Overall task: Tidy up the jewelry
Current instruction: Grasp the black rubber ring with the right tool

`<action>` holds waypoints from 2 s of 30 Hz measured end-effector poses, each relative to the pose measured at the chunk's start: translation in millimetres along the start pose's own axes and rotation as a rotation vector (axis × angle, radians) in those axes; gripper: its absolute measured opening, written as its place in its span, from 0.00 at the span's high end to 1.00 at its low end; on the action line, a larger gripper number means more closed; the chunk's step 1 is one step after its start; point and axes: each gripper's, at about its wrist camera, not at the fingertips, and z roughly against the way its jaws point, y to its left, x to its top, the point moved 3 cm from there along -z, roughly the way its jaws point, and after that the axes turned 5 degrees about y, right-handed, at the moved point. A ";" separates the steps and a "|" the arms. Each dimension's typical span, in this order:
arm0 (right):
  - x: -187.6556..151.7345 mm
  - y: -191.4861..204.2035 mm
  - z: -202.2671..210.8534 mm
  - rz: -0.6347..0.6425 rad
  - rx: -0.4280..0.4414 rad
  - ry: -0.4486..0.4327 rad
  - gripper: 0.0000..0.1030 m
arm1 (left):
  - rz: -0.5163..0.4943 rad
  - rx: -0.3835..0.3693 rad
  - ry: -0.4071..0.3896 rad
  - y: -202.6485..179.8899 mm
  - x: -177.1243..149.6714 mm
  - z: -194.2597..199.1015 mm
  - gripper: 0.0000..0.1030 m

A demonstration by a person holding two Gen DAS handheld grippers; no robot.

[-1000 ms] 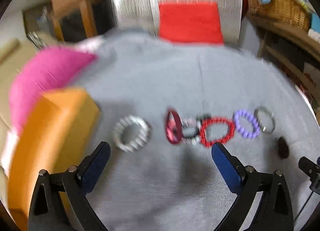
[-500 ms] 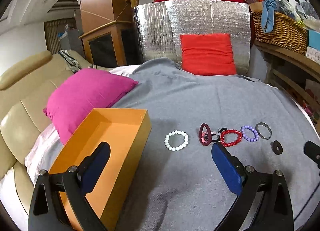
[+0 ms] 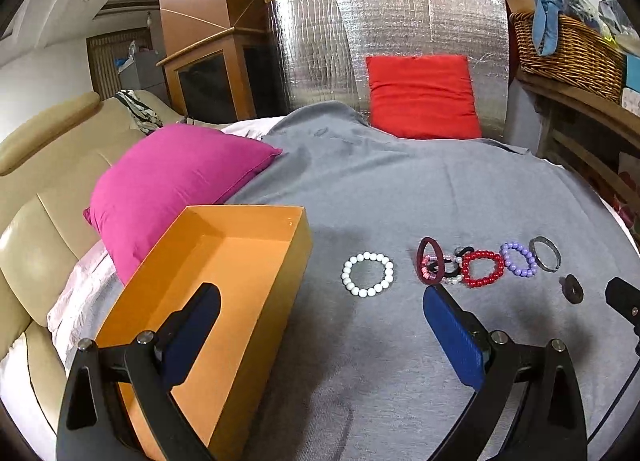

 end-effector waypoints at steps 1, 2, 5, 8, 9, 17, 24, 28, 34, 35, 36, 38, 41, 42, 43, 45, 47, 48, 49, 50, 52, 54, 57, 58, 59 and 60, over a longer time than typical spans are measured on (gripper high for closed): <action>0.6 0.9 0.0 0.004 -0.002 -0.003 0.00 | -0.001 0.000 0.001 -0.7 0.0 -0.7 0.02; 0.8 1.5 -0.1 0.012 -0.006 -0.008 0.00 | -0.003 0.000 0.002 -1.6 0.3 -1.4 0.02; 1.7 1.3 -1.9 0.025 -0.013 -0.010 0.00 | -0.007 -0.001 0.006 -4.6 1.0 -3.7 0.02; 3.0 -3.2 -3.7 0.021 -0.020 -0.008 0.00 | -0.010 -0.006 0.007 -8.9 2.5 -5.1 0.02; 3.8 -4.9 -3.7 0.020 -0.021 -0.009 0.00 | -0.011 -0.006 0.005 -10.1 3.1 -5.2 0.02; 7.9 -20.5 -7.7 0.015 -0.039 -0.002 0.00 | -0.031 -0.007 0.006 -22.2 5.3 -9.3 0.02; 11.9 -40.3 -20.3 -0.017 -0.036 0.031 0.00 | -0.053 -0.007 0.019 -33.6 5.1 -17.0 0.02; 11.8 -53.6 -36.4 -0.026 -0.009 0.077 0.00 | -0.084 -0.029 0.085 -40.2 1.3 -35.4 0.02; 7.0 -80.3 -74.0 -0.068 0.005 0.188 0.08 | -0.112 -0.078 0.237 -44.7 -12.4 -72.3 0.02; 6.6 -85.8 -82.1 -0.079 0.005 0.211 0.12 | -0.110 -0.096 0.256 -44.4 -13.2 -77.1 0.02; 6.9 -88.9 -86.7 -0.089 0.005 0.221 0.14 | -0.109 -0.105 0.263 -44.5 -14.6 -80.1 0.02; 8.2 -93.8 -97.0 -0.118 0.010 0.236 0.17 | -0.113 -0.109 0.271 -45.7 -14.9 -85.4 0.02; 11.9 -89.4 -109.3 -0.139 0.028 0.250 0.25 | -0.120 -0.134 0.286 -50.8 -13.7 -93.1 0.02; 12.1 -86.4 -113.1 -0.141 0.029 0.256 0.29 | -0.123 -0.141 0.291 -52.3 -12.0 -94.7 0.02; 12.4 -84.0 -116.3 -0.141 0.027 0.262 0.33 | -0.126 -0.153 0.293 -55.1 -11.1 -97.2 0.02; 10.5 -78.1 -125.8 -0.139 0.020 0.289 0.51 | -0.129 -0.169 0.290 -59.2 -7.7 -101.6 0.02; 10.3 -76.1 -130.1 -0.140 -0.013 0.285 0.60 | -0.125 -0.189 0.283 -63.4 -2.5 -107.2 0.02; 10.7 -74.4 -130.2 -0.135 -0.025 0.277 0.68 | -0.122 -0.197 0.281 -65.0 0.1 -109.0 0.02; 11.3 -73.3 -130.5 -0.132 -0.029 0.274 0.70 | -0.111 -0.214 0.278 -67.5 3.4 -112.4 0.02; 11.2 -72.2 -130.3 -0.137 -0.023 0.272 0.75 | -0.102 -0.227 0.276 -69.1 6.0 -115.3 0.02; 11.2 -69.8 -129.4 -0.156 -0.016 0.267 0.77 | -0.077 -0.261 0.270 -72.9 13.0 -120.0 0.02; 11.9 -66.8 -128.2 -0.166 -0.017 0.262 0.78 | -0.047 -0.277 0.250 -74.5 20.2 -122.8 0.02; 12.4 -63.7 -126.6 -0.187 -0.004 0.258 0.78 | -0.008 -0.294 0.231 -76.2 29.3 -127.7 0.02; 12.5 -62.5 -124.7 -0.189 0.000 0.254 0.78 | 0.005 -0.301 0.231 -77.0 31.4 -130.3 0.06; 12.8 -63.5 -123.8 -0.189 0.003 0.251 0.78 | 0.008 -0.307 0.233 -78.2 32.5 -133.2 0.10; 13.2 -62.9 -121.7 -0.189 0.007 0.244 0.78 | 0.004 -0.309 0.243 -79.9 33.2 -137.7 0.22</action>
